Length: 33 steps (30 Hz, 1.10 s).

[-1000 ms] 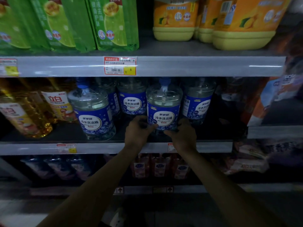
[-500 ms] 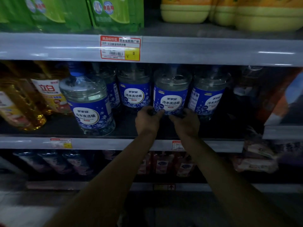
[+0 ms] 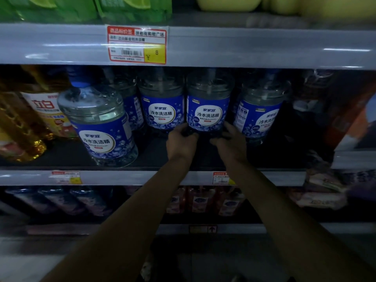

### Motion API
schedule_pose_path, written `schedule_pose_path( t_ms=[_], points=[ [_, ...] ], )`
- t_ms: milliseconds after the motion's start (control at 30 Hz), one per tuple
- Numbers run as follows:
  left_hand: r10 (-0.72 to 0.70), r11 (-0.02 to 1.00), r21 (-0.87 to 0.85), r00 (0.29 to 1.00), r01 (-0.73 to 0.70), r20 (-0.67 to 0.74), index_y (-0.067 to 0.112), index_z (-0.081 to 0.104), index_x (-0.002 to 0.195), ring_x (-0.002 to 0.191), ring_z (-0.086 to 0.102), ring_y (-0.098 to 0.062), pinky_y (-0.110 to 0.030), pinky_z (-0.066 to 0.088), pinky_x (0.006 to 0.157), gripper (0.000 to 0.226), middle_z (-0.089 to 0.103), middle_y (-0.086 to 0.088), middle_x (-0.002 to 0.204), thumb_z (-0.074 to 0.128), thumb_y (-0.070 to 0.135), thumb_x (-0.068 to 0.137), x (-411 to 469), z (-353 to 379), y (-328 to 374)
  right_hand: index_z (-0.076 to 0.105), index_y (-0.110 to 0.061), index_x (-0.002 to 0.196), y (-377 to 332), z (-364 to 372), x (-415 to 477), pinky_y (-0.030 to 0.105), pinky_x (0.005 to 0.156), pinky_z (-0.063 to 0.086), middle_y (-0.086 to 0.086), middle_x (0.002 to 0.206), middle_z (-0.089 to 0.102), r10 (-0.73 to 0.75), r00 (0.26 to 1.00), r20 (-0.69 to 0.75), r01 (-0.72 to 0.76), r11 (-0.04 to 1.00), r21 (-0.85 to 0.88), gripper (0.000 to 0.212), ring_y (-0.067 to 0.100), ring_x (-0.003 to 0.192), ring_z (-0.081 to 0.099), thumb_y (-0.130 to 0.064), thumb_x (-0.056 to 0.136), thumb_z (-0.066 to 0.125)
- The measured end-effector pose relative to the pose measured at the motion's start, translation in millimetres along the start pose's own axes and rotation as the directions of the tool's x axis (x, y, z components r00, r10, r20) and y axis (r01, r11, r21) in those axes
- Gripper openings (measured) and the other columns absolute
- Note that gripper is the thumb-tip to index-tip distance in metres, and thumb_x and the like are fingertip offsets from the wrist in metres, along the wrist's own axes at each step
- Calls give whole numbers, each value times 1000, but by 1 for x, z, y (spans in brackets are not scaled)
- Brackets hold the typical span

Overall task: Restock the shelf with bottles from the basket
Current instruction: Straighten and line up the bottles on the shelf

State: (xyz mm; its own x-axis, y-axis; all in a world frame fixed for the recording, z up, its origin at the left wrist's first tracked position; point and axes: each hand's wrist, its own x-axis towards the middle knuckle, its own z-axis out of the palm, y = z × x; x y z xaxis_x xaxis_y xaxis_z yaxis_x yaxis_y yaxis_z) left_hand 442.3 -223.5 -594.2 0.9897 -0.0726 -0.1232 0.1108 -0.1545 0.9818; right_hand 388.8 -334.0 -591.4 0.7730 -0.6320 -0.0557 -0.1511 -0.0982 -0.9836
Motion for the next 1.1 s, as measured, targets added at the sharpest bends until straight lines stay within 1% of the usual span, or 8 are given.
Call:
schedule_pose_path(
  t_ms=[167, 267, 367, 467, 667, 800, 933, 1100],
  points=[
    [25, 1000, -1, 999, -25, 20, 19, 56, 145, 125, 60, -23, -40, 49, 110, 53, 65, -4, 136, 69, 12, 93, -1, 4, 1, 49, -29, 149, 1, 2, 1, 24, 89, 45, -14, 117, 53, -28, 999, 32, 27, 999, 31, 78, 7, 108, 50, 10, 84, 64],
    [55, 998, -4, 998, -55, 23, 16, 59, 141, 118, 61, -21, -39, 51, 107, 49, 67, -2, 124, 67, 8, 93, -5, 7, 2, 50, -31, 149, 4, 3, 3, 17, 78, 46, -19, 110, 57, -35, 999, 42, 34, 999, 32, 80, -5, 92, 53, 12, 82, 62],
    [60, 998, -8, 998, -60, 10, 18, 59, 141, 118, 62, -23, -41, 52, 107, 50, 68, -2, 125, 67, 9, 92, -6, 9, 2, 53, -33, 145, 8, 4, 5, 33, 90, 54, -25, 99, 58, -42, 998, 49, 41, 999, 17, 80, -6, 92, 55, 12, 79, 61],
    [43, 999, 13, 999, -44, 10, 21, 57, 143, 120, 61, -25, -43, 51, 107, 53, 67, -4, 131, 68, 13, 92, -6, 10, 2, 54, -33, 143, 9, 5, 5, 44, 101, 55, -13, 113, 65, -55, 997, 62, 54, 998, 11, 81, 10, 108, 61, 11, 76, 63],
    [59, 997, 49, 996, -63, 69, 21, 59, 140, 118, 64, -25, -45, 53, 106, 52, 69, -4, 128, 70, 14, 90, -4, 3, 2, 49, -25, 148, 9, 2, 3, 42, 105, 52, 0, 137, 63, -90, 995, 47, 93, 994, -59, 77, 13, 123, 58, 3, 81, 70],
    [85, 986, 134, 988, -102, 129, 17, 54, 146, 122, 62, -23, -42, 53, 107, 59, 66, -6, 134, 73, 15, 91, -8, -10, 1, 51, -19, 144, 8, -9, -6, 32, 100, 50, 6, 135, 60, -122, 992, 11, 122, 974, -191, 63, 18, 124, 57, -12, 87, 76],
    [209, 921, 288, 956, -263, 206, 23, 58, 141, 121, 63, -20, -42, 53, 105, 52, 68, -2, 133, 73, 19, 91, -20, -26, 1, 53, -18, 142, 6, -19, -20, 43, 105, 50, 5, 137, 61, -201, 976, 85, 218, 917, -334, 63, 21, 125, 58, -24, 85, 79],
    [347, 711, 515, 876, -479, 336, 33, 53, 144, 127, 59, -18, -41, 51, 104, 55, 61, 5, 141, 69, 37, 92, -38, -51, 5, 46, -19, 148, 3, -43, -41, 39, 110, 45, 9, 147, 50, -305, 925, 225, 378, 699, -608, 70, 27, 134, 48, -38, 88, 75]
  ],
)
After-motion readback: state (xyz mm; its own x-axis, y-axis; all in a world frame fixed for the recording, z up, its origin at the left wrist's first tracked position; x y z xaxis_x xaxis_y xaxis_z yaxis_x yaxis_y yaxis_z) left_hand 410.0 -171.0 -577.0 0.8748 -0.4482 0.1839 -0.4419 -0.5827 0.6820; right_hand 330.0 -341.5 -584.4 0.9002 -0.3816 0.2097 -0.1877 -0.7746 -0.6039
